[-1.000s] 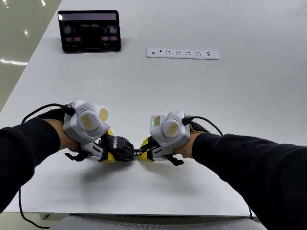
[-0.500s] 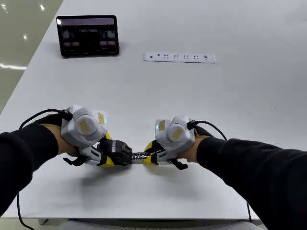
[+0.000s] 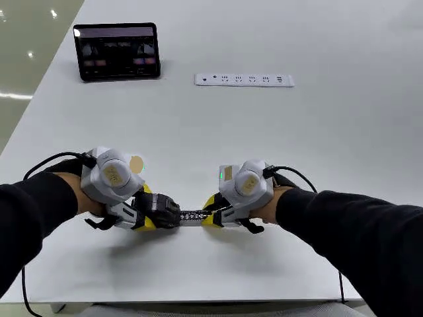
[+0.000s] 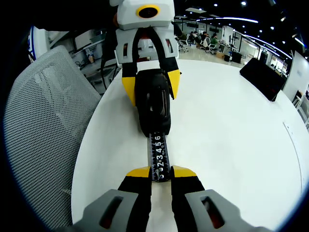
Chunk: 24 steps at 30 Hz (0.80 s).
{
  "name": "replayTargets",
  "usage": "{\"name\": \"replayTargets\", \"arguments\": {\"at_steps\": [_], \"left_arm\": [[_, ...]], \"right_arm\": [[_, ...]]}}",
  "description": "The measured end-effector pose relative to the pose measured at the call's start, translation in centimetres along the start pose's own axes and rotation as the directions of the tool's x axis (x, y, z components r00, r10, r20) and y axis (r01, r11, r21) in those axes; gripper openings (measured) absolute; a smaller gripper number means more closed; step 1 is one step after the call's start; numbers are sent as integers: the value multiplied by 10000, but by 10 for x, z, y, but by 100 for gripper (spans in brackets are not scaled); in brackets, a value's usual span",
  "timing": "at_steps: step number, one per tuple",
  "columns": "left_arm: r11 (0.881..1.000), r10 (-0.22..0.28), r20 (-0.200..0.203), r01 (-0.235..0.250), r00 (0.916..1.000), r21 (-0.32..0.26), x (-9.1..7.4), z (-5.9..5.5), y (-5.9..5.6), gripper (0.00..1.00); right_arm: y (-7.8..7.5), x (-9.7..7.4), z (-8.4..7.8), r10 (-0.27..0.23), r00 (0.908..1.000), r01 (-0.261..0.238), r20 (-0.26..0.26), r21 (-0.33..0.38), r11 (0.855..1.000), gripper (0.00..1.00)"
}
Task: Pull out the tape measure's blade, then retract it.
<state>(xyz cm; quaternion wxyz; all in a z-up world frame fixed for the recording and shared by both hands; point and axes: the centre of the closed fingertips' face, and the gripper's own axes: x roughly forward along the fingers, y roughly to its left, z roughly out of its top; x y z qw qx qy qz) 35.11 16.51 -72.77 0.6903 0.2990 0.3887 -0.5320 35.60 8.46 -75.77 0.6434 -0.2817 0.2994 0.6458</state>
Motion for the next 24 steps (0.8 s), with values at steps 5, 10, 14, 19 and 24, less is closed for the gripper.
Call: {"name": "replayTargets", "arguments": {"at_steps": [5, 10, 14, 19, 24], "left_arm": [[10000, 11, 25, -11, 10000, -10, 0, 0, 1, 33], [10000, 20, 16, -20, 10000, 12, 0, 0, 0, 33], [10000, 41, 19, -41, 10000, 36, 0, 0, 0, 33], [10000, 60, 30, -60, 10000, 60, 0, 1, -1, 33], [10000, 75, 40, -75, 10000, 63, -1, 1, -2, 33]], "right_arm": [[0, -5, -5, -54, 10000, 54, 49, 132, 9999, 10], [0, -9, -10, -92, 9999, 91, 60, 180, 9998, 10], [0, -12, -13, -96, 10000, 96, 0, 135, 9999, 10], [-2, -15, -17, -117, 9999, 118, -58, 121, 9999, 10], [-1, -17, -20, -164, 9999, 165, -52, 229, 9996, 10]]}}
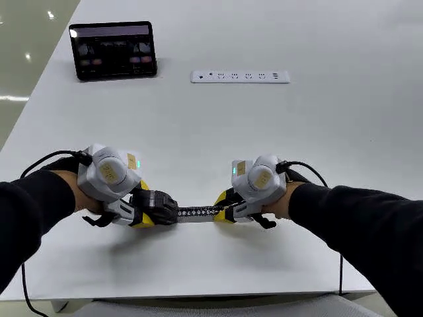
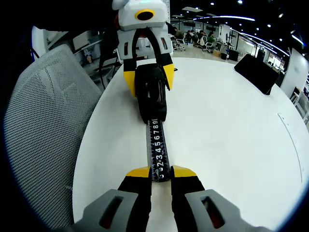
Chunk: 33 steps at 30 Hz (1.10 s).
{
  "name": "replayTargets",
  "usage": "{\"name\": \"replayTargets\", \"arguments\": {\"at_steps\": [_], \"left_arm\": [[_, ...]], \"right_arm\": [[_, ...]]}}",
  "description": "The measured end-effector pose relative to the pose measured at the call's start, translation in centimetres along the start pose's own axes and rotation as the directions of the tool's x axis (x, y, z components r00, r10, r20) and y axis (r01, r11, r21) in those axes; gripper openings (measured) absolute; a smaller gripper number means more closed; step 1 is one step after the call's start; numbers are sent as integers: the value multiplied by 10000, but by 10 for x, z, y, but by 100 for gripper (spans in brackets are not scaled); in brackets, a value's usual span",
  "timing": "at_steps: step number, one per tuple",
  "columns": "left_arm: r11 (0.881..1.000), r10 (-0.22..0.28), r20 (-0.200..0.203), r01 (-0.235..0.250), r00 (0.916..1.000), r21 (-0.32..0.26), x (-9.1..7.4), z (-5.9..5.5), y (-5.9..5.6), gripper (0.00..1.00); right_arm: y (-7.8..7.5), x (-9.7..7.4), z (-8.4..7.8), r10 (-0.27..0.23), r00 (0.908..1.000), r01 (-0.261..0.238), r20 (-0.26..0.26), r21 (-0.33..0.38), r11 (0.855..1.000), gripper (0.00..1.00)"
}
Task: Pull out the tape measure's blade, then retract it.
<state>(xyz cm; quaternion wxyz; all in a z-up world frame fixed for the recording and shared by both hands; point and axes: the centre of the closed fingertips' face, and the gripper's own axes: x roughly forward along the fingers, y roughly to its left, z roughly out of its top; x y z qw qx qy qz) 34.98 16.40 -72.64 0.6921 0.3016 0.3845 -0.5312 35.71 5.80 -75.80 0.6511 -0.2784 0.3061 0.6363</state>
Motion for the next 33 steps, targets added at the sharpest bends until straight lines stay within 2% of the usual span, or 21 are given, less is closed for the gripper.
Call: {"name": "replayTargets", "arguments": {"at_steps": [16, 33], "left_arm": [[9999, -15, 109, 17, 9999, -99, 1, 0, 0, 32], [9998, 19, 169, -16, 9999, -175, 1, 0, 1, 32]], "right_arm": [[0, -11, -13, -63, 10000, 63, 16, 363, 9993, 10], [-4, -23, -27, -164, 9998, 169, -121, 409, 9990, 10]]}}
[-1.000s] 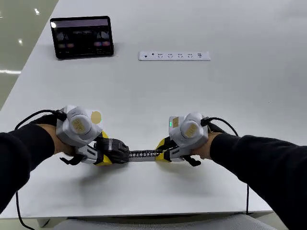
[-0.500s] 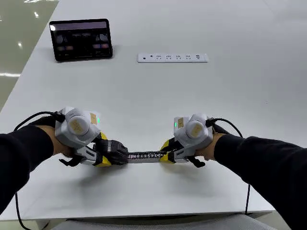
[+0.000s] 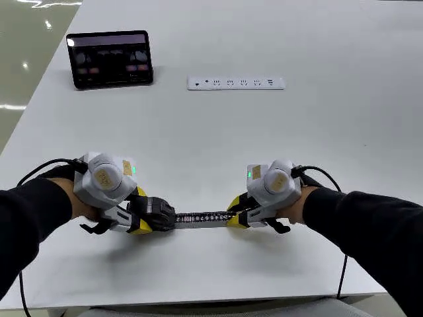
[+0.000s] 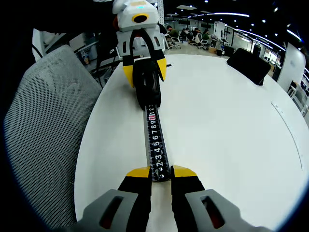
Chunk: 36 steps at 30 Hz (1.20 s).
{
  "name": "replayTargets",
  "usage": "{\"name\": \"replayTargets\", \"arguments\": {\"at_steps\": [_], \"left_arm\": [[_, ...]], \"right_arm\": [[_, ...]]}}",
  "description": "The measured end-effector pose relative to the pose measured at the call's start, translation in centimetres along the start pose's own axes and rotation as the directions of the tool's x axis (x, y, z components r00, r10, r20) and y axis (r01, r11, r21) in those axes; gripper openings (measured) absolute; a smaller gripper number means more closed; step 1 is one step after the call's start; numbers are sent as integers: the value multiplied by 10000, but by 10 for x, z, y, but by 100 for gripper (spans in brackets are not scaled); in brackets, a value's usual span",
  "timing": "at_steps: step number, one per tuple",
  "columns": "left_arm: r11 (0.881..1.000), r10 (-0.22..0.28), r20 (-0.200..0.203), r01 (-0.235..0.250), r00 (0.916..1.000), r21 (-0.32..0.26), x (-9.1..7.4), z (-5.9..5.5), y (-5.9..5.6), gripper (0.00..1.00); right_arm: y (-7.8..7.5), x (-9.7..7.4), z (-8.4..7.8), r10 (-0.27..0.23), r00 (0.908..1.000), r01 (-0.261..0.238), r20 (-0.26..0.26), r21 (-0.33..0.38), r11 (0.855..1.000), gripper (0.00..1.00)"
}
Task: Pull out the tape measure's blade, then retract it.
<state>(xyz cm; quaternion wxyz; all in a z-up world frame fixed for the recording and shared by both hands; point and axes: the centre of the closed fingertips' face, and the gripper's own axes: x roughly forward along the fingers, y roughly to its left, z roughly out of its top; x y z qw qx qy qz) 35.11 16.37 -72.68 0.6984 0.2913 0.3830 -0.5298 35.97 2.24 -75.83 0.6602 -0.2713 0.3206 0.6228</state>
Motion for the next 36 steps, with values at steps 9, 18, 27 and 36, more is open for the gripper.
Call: {"name": "replayTargets", "arguments": {"at_steps": [9, 18, 27, 36], "left_arm": [[10000, -5, 41, 6, 10000, -68, 1, -1, 2, 32], [10000, -3, 32, 3, 10000, -72, 1, -2, 2, 32], [10000, -16, 58, 17, 10000, -82, 2, -1, 2, 32], [10000, -18, 74, 19, 10000, -74, 2, -1, 2, 33]], "right_arm": [[-1, -7, -7, -12, 10000, 13, -63, 84, 10000, 10], [-2, -13, -14, -60, 9999, 62, -126, 177, 9998, 10], [-2, -21, -23, -139, 9997, 144, -202, 296, 9995, 10], [-3, -26, -29, -243, 9993, 252, -269, 339, 9991, 10]]}}
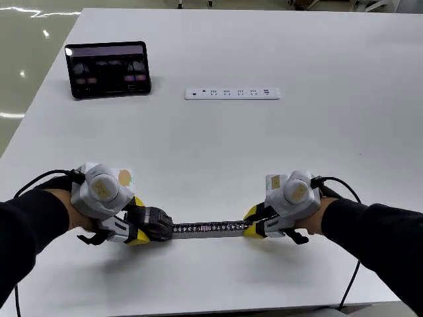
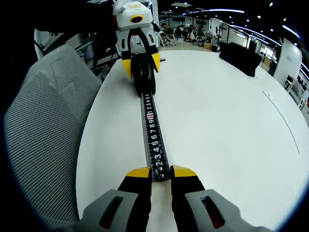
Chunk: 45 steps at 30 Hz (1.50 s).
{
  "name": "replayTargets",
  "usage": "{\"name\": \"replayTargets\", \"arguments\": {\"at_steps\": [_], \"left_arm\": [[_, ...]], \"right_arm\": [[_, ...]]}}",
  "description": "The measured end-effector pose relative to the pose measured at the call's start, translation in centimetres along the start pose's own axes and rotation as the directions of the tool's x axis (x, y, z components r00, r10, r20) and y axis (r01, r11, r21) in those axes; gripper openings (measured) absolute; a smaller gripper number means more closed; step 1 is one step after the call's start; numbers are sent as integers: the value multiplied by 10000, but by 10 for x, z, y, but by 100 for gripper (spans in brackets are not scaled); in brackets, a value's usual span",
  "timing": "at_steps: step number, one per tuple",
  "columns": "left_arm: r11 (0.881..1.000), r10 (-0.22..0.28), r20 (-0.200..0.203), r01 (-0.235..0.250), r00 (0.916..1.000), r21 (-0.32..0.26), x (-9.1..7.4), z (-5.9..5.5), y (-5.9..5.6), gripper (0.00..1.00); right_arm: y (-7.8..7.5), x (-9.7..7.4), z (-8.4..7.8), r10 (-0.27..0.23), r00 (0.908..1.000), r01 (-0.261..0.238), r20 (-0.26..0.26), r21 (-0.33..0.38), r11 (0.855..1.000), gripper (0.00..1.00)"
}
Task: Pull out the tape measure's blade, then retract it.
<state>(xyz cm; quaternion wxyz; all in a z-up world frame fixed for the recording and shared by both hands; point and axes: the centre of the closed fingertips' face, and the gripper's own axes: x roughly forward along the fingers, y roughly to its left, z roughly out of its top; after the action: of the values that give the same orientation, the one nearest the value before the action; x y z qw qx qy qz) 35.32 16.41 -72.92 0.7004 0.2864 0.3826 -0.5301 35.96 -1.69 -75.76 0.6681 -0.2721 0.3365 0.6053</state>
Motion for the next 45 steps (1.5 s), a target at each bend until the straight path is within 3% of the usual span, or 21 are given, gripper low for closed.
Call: {"name": "replayTargets", "arguments": {"at_steps": [45], "left_arm": [[9999, 102, 81, -101, 9999, -92, -2, 2, -4, 33]], "right_arm": [[-10, -34, -43, -338, 9984, 350, -450, 262, 9990, 10]]}}
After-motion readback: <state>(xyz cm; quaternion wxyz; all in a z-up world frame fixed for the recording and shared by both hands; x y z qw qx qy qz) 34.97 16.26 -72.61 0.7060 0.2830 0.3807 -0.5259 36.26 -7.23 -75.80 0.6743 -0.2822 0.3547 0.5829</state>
